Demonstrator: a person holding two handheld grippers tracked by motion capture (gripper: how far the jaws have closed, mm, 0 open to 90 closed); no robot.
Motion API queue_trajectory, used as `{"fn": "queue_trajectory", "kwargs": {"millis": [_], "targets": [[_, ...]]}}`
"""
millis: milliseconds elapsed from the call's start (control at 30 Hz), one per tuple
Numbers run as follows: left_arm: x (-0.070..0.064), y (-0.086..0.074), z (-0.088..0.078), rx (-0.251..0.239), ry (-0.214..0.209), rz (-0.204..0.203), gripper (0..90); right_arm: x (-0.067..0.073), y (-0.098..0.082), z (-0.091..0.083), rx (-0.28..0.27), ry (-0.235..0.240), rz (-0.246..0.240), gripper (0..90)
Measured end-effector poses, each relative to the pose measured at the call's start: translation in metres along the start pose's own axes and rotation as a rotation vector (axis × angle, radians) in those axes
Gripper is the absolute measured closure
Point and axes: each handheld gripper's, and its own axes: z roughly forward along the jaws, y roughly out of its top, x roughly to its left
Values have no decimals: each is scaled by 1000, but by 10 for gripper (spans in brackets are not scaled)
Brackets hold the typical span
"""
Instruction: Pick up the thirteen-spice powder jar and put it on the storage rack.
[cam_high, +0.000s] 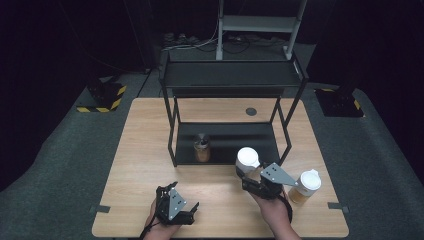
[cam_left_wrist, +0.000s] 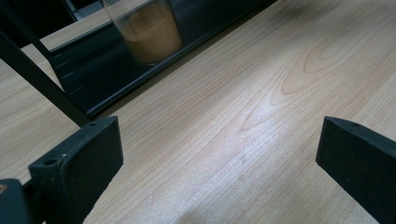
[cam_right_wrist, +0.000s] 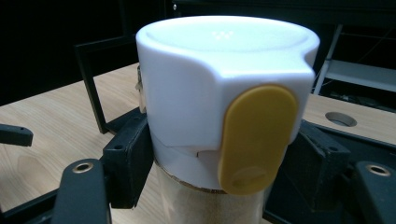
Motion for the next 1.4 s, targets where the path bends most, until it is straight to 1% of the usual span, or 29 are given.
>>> {"fn": "queue_trajectory", "kwargs": {"millis": [267,733,900,933,1267,1300,1400], "targets": [[1,0,0,-3,-1,-1,7,0,5,8,-1,0,0,295],[1,-1,-1,-7,-4,-2,7,1,14,27,-1,0,3,295],[2,-1,-1,-6,-6,2,7,1,16,34,4,-2,5,296],[2,-2,-1,-10,-7,-3,7,1,16,36,6,-2,6,296],[2,-3,-1,-14,-9,-7,8,0,19,50,15,-9,4,296],[3,-1,-2,-3,-2,22,8,1,19,51,16,-10,5,295],[4,-1,-2,-4,-3,20,8,1,20,56,19,-11,7,295]]}}
